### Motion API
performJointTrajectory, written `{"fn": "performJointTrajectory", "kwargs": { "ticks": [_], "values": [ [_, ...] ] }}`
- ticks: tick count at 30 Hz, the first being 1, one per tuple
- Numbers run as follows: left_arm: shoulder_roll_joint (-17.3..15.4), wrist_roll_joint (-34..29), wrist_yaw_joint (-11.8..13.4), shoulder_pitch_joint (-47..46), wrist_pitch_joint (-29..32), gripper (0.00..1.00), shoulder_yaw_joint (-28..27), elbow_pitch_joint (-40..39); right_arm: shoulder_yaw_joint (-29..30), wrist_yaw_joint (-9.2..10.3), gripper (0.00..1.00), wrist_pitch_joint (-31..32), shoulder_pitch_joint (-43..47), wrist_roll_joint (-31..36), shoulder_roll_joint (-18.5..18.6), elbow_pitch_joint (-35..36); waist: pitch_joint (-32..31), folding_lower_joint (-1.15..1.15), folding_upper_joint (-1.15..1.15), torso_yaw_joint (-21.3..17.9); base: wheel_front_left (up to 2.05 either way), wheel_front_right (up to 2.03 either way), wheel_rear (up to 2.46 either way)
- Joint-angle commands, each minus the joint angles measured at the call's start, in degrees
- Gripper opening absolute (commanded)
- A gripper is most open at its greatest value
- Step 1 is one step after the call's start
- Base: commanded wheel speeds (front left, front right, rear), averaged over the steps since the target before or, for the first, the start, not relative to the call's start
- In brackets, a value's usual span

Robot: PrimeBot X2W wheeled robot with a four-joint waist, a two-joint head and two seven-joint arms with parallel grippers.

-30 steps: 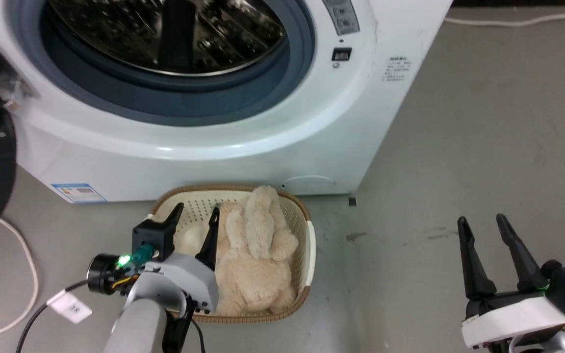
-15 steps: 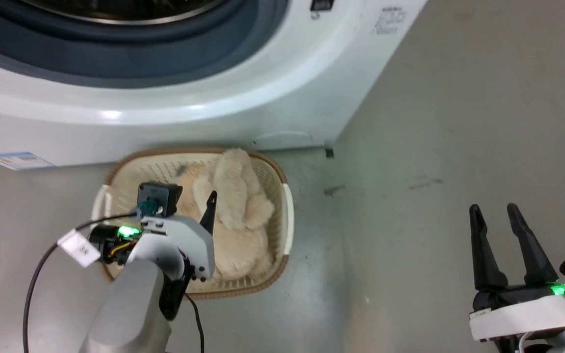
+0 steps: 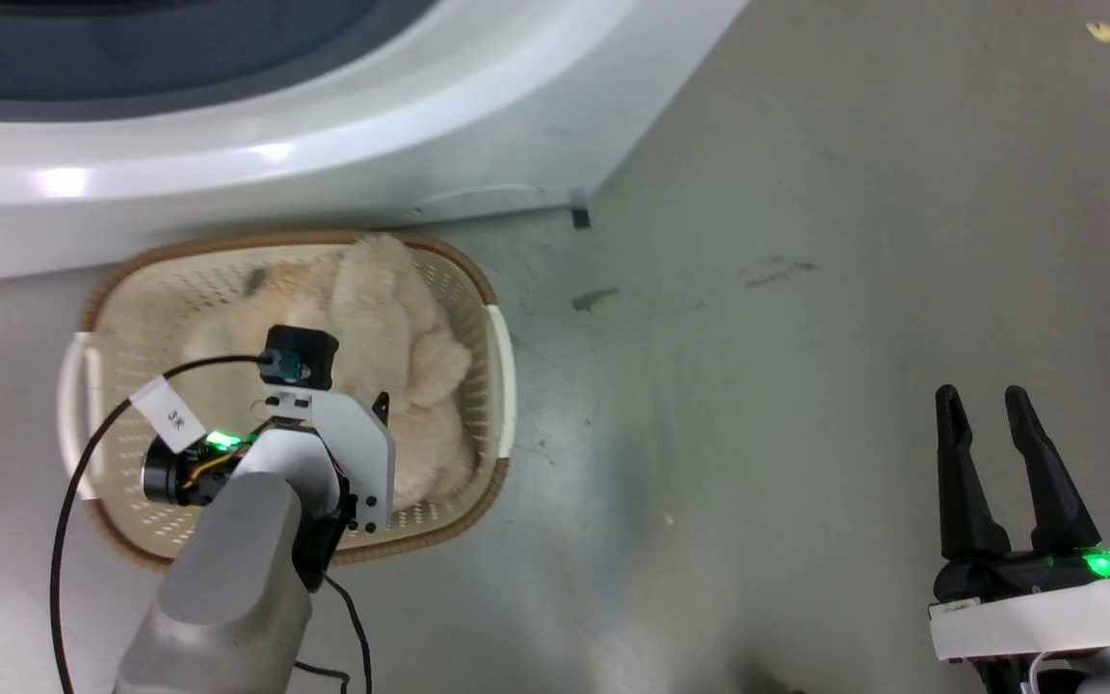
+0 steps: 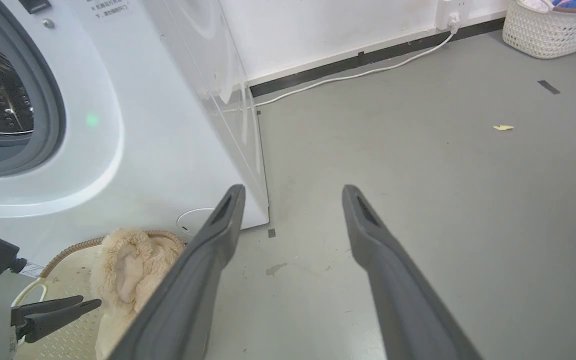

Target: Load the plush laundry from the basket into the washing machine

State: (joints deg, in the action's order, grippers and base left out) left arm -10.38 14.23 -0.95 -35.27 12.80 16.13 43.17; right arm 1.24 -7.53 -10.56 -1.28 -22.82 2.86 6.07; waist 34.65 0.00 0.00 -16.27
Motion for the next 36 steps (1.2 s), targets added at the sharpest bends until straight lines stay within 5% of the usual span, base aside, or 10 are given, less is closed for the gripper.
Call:
{"fn": "performJointTrajectory", "kwargs": {
  "ticks": [1, 21, 29, 30, 31, 36],
  "values": [
    [-0.4, 0.5, 0.3, -1.5, 0.3, 1.00, 0.4, 0.9, 0.0, 0.03, 1.00, -0.5, -0.7, -0.8, 0.0, 0.5, 1.3, 0.00, 0.00, -1.2, 0.00, 0.00, 0.00],
    [-4.6, 3.7, 8.6, -10.6, 9.1, 1.00, 4.1, 7.4, -0.8, 0.04, 1.00, -3.0, 0.5, -7.8, 0.0, 2.8, 11.8, 0.00, 0.00, -6.2, 0.00, 0.00, 0.00],
    [-5.3, 6.7, 9.6, -12.8, 14.0, 1.00, 5.0, 9.7, -1.0, 0.04, 1.00, -4.0, 0.8, -10.0, 0.0, 3.7, 15.4, 0.00, 0.00, -7.6, 0.00, 0.00, 0.00],
    [-5.5, 7.0, 9.6, -13.1, 14.1, 0.20, 5.2, 9.7, -1.1, 0.04, 1.00, -4.1, 0.7, -10.3, 0.0, 3.7, 15.9, 0.00, 0.00, -7.8, 0.00, 0.00, 0.00],
    [-5.7, 7.1, 9.6, -13.3, 14.2, 0.00, 5.5, 9.7, -1.2, 0.04, 1.00, -4.2, 0.6, -10.6, 0.0, 3.7, 16.3, 0.00, 0.00, -8.0, 0.00, 0.00, 0.00],
    [-6.2, 7.6, 9.3, -13.1, 13.9, 0.00, 6.2, 8.2, -1.9, 0.04, 1.00, -4.4, -0.7, -10.9, 0.0, 2.9, 16.6, 0.00, 0.00, -8.0, 0.00, 0.00, 0.00]
  ]
}}
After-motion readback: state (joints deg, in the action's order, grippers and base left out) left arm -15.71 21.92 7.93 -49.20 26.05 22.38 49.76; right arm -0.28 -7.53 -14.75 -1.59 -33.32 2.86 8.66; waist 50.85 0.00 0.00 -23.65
